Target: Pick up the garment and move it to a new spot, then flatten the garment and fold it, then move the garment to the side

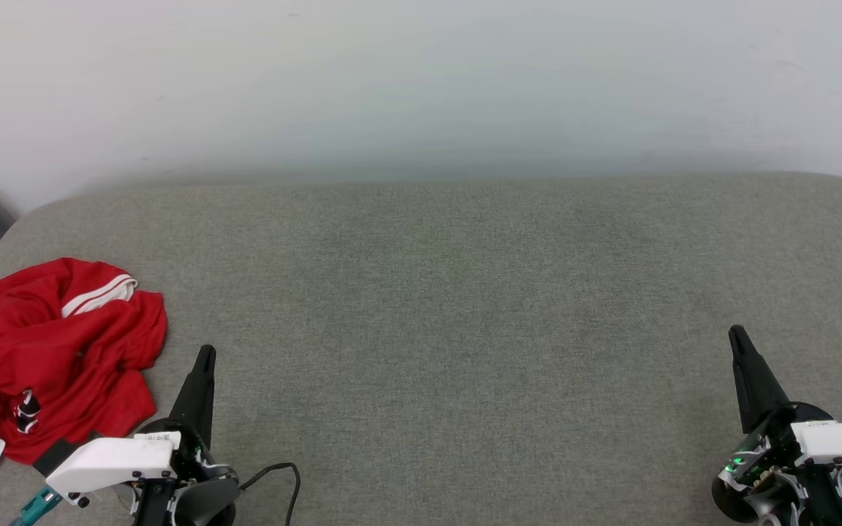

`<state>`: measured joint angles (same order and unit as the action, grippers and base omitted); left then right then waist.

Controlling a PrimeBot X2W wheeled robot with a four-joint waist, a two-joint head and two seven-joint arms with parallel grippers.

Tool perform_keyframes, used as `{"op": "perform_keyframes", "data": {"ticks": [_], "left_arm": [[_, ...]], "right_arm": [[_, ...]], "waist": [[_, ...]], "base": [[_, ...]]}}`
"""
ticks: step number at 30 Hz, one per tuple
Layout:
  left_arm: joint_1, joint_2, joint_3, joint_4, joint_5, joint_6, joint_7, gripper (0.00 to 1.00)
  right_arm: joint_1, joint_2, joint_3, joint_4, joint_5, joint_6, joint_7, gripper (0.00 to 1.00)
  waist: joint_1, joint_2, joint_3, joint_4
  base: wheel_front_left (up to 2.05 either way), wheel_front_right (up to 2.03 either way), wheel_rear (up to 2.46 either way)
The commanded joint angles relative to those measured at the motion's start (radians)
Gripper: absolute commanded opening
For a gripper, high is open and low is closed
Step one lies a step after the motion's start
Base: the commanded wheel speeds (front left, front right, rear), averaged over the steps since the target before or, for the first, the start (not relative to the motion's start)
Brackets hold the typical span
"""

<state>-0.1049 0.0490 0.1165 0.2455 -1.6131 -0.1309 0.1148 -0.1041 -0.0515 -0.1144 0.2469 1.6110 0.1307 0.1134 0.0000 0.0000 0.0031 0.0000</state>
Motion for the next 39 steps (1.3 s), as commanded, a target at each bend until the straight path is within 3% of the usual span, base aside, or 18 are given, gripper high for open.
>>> {"op": "perform_keyframes", "data": {"ticks": [1, 15, 16, 28, 39], "left_arm": [[-0.008, -0.002, 0.001, 0.000, 0.000, -0.004, 0.001, 0.00], [-0.008, -0.002, 0.001, 0.000, 0.000, -0.004, 0.001, 0.00], [0.000, 0.000, 0.000, 0.001, 0.000, 0.000, 0.000, 1.00], [-0.008, 0.001, -0.068, -0.023, 0.013, 0.000, -0.051, 1.00], [-0.021, 0.009, -0.121, -0.061, 0.138, 0.000, -0.104, 1.00]], "right_arm": [[-0.011, 0.003, 0.001, 0.001, 0.004, 0.000, 0.000, 0.00], [-0.011, 0.003, 0.001, 0.001, 0.004, 0.000, 0.000, 0.00], [0.000, 0.000, 0.000, 0.001, 0.000, 0.000, 0.000, 1.00], [0.014, -0.004, 0.036, -0.028, -0.048, 0.000, -0.054, 1.00], [0.013, -0.016, 0.073, -0.073, -0.249, 0.000, -0.104, 1.00]], "waist": [[0.0000, 0.0000, 0.000, 0.000], [0.0000, 0.0000, 0.000, 0.000], [0.0000, 0.0000, 0.000, 0.000], [0.0000, 0.0000, 0.001, 0.000], [0.0000, 0.0000, 0.005, -0.001]], "base": [[0.00, 0.00, 0.00], [0.00, 0.00, 0.00], [0.00, 0.00, 0.00], [0.00, 0.00, 0.00], [0.00, 0.00, 0.00]]}}
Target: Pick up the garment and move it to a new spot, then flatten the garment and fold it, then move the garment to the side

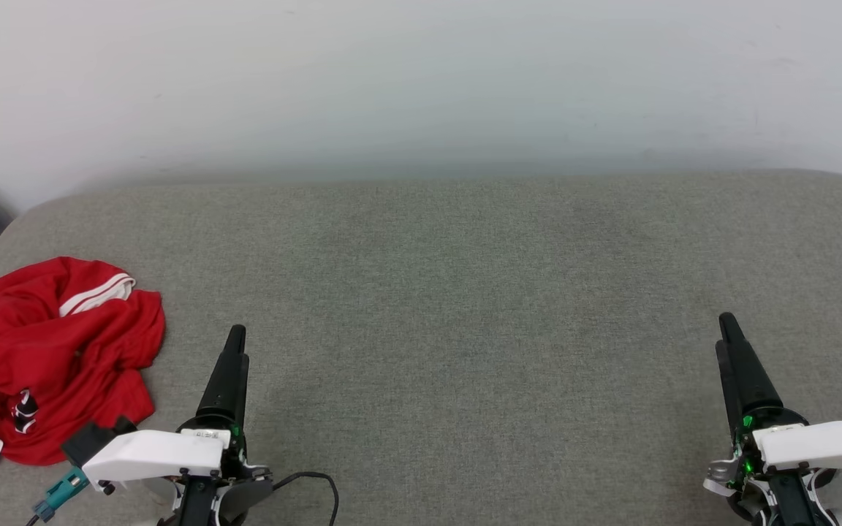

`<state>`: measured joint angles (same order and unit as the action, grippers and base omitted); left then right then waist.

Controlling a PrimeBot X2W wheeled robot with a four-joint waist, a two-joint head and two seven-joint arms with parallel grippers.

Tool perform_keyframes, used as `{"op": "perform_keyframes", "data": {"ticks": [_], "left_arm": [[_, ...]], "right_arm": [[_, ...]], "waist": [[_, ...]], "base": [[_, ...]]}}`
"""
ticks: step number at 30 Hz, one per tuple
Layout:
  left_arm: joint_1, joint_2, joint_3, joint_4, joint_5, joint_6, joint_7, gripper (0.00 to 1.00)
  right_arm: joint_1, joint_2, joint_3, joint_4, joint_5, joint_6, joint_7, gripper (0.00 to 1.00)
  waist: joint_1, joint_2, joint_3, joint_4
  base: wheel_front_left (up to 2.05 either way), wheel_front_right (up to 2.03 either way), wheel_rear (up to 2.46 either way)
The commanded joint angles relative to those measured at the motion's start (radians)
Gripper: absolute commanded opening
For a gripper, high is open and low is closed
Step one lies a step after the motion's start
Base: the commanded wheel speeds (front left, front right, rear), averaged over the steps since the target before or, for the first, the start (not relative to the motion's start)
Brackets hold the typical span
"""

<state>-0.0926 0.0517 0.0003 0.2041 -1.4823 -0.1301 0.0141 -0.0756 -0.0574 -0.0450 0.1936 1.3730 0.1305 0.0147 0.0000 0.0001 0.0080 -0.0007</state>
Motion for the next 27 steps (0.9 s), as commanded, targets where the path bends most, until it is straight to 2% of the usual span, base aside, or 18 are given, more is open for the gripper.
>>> {"op": "perform_keyframes", "data": {"ticks": [1, 18, 27], "left_arm": [[-0.034, 0.007, -0.007, -0.025, 0.029, 0.000, -0.008, 1.00], [-0.024, 0.011, -0.055, -0.065, 0.409, -0.001, -0.073, 1.00], [-0.018, 0.015, -0.057, -0.052, 0.619, -0.001, -0.103, 1.00]], "right_arm": [[-0.015, -0.010, 0.005, -0.025, -0.034, 0.000, -0.009, 1.00], [0.005, -0.008, 0.023, -0.065, -0.464, 0.000, -0.071, 1.00], [0.020, 0.000, 0.024, -0.084, -0.646, 0.000, -0.067, 1.00]], "waist": [[0.0000, -0.0001, 0.000, 0.000], [0.0000, -0.0001, -0.002, 0.009], [0.0000, -0.0001, -0.003, 0.012]], "base": [[0.00, 0.00, 0.00], [0.00, 0.00, 0.00], [0.00, 0.00, 0.00]]}}
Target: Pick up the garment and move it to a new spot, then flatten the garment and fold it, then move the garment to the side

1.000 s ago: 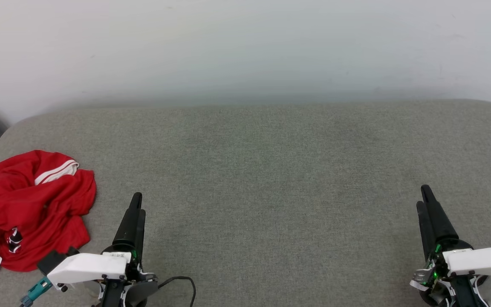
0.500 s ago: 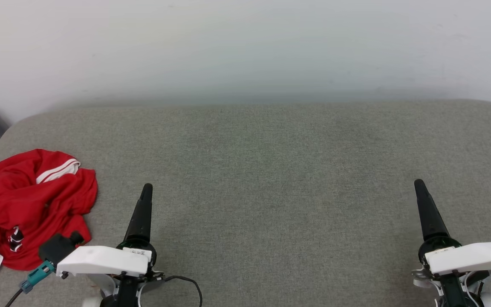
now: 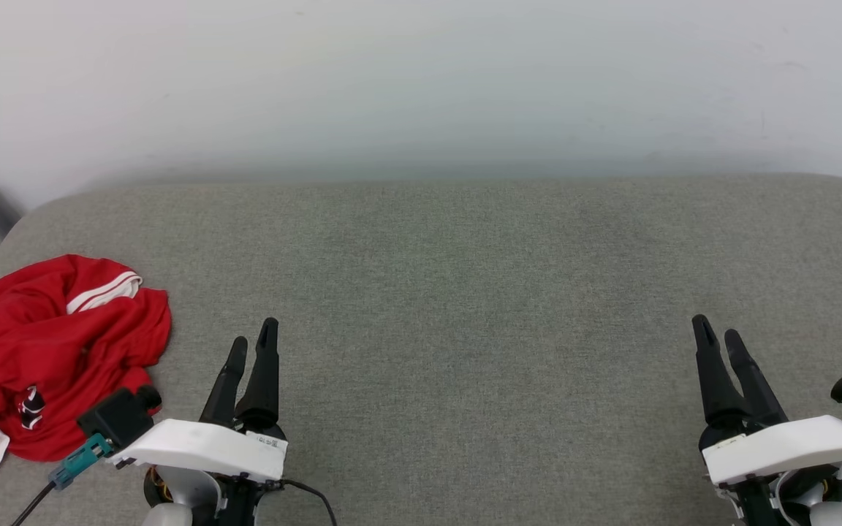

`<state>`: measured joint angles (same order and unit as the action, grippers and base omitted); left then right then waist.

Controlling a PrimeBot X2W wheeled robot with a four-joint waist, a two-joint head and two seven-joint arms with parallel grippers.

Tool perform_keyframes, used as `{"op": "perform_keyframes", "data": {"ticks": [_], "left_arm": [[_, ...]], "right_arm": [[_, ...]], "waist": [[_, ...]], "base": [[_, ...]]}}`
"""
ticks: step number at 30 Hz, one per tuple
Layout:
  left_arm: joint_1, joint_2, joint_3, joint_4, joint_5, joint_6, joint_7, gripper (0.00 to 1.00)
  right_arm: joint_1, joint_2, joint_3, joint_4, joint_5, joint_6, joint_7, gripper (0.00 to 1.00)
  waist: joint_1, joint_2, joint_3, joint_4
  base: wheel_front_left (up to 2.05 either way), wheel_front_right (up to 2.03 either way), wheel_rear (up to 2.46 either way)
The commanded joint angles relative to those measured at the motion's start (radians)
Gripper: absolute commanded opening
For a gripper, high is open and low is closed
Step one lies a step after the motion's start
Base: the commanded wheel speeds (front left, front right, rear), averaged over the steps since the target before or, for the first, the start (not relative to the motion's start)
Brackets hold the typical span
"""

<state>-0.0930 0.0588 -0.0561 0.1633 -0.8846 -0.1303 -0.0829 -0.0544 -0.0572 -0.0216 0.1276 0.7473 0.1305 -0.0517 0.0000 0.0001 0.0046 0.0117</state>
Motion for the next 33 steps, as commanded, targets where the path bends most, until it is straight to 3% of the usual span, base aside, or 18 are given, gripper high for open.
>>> {"op": "perform_keyframes", "data": {"ticks": [1, 18, 33], "left_arm": [[-0.017, 0.008, -0.001, -0.010, 0.044, 0.000, -0.010, 1.00], [-0.019, 0.027, -0.028, -0.013, 0.352, 0.022, -0.059, 1.00], [-0.024, 0.050, -0.065, 0.009, 0.520, 0.049, -0.095, 1.00]], "right_arm": [[0.000, 0.000, 0.001, -0.019, -0.040, 0.000, 0.001, 1.00], [0.020, 0.004, 0.016, -0.050, -0.289, 0.000, -0.003, 1.00], [0.034, 0.007, -0.006, -0.073, -0.454, 0.000, -0.013, 1.00]], "waist": [[0.0000, -0.0001, 0.000, 0.000], [0.0000, -0.0001, -0.003, 0.005], [0.0000, -0.0001, -0.002, 0.007]], "base": [[0.00, 0.00, 0.00], [0.00, 0.00, 0.00], [0.00, 0.00, 0.00]]}}
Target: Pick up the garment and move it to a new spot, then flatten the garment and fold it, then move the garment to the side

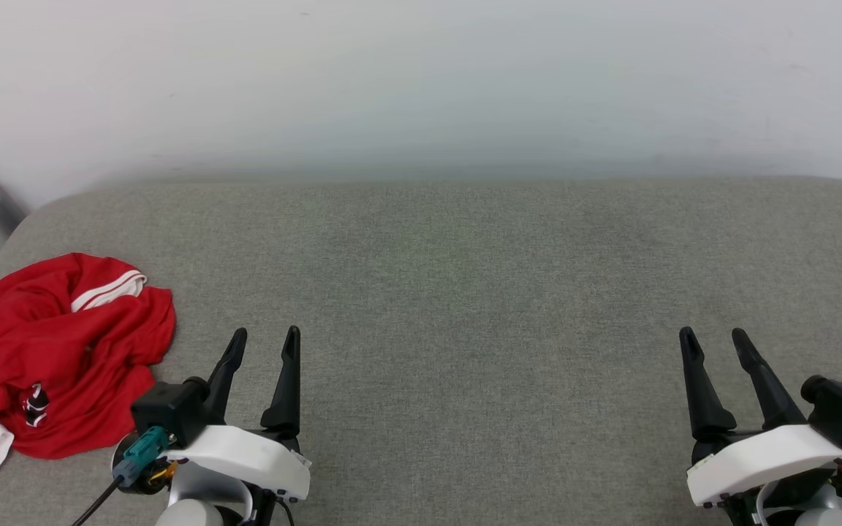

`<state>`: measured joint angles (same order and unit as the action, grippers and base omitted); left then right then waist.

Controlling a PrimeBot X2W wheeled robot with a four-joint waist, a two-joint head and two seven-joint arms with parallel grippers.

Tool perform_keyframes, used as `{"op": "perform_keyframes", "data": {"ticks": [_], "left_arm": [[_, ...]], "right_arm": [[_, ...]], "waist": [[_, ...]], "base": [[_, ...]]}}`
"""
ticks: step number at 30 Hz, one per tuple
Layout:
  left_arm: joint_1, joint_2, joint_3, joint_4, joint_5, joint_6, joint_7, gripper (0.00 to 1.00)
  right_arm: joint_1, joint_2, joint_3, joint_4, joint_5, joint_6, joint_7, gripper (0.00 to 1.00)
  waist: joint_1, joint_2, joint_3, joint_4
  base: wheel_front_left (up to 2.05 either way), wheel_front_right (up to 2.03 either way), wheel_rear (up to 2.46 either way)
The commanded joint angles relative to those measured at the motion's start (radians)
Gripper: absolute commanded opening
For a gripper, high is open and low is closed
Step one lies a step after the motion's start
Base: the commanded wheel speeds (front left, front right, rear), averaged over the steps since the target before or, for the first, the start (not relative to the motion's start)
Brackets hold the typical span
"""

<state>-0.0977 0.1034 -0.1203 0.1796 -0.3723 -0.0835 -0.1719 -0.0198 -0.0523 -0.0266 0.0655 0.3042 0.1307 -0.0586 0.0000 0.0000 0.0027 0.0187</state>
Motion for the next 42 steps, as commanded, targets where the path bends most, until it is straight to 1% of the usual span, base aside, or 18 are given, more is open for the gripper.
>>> {"op": "perform_keyframes", "data": {"ticks": [1, 10, 20, 42], "left_arm": [[-0.019, 0.006, -0.003, -0.006, 0.017, 0.004, -0.009, 1.00], [-0.022, 0.014, -0.019, 0.007, 0.095, 0.019, -0.029, 1.00], [-0.026, 0.013, -0.028, 0.014, 0.163, 0.025, -0.050, 1.00], [-0.029, -0.012, -0.015, 0.053, 0.268, 0.012, -0.090, 1.00]], "right_arm": [[0.002, 0.002, -0.002, -0.013, -0.020, 0.000, -0.007, 1.00], [0.016, 0.002, -0.006, -0.033, -0.094, 0.000, -0.011, 1.00], [0.029, 0.002, -0.021, -0.050, -0.147, 0.000, -0.016, 1.00], [0.042, 0.003, -0.027, -0.056, -0.254, 0.000, -0.041, 1.00]], "waist": [[0.0000, 0.0000, 0.000, 0.000], [0.0000, 0.0000, 0.000, -0.002], [0.0000, 0.0000, 0.001, -0.001], [0.0000, 0.0000, 0.002, 0.000]], "base": [[0.00, 0.00, 0.00], [0.00, 0.00, 0.00], [0.00, 0.00, 0.00], [0.00, 0.00, 0.00]]}}
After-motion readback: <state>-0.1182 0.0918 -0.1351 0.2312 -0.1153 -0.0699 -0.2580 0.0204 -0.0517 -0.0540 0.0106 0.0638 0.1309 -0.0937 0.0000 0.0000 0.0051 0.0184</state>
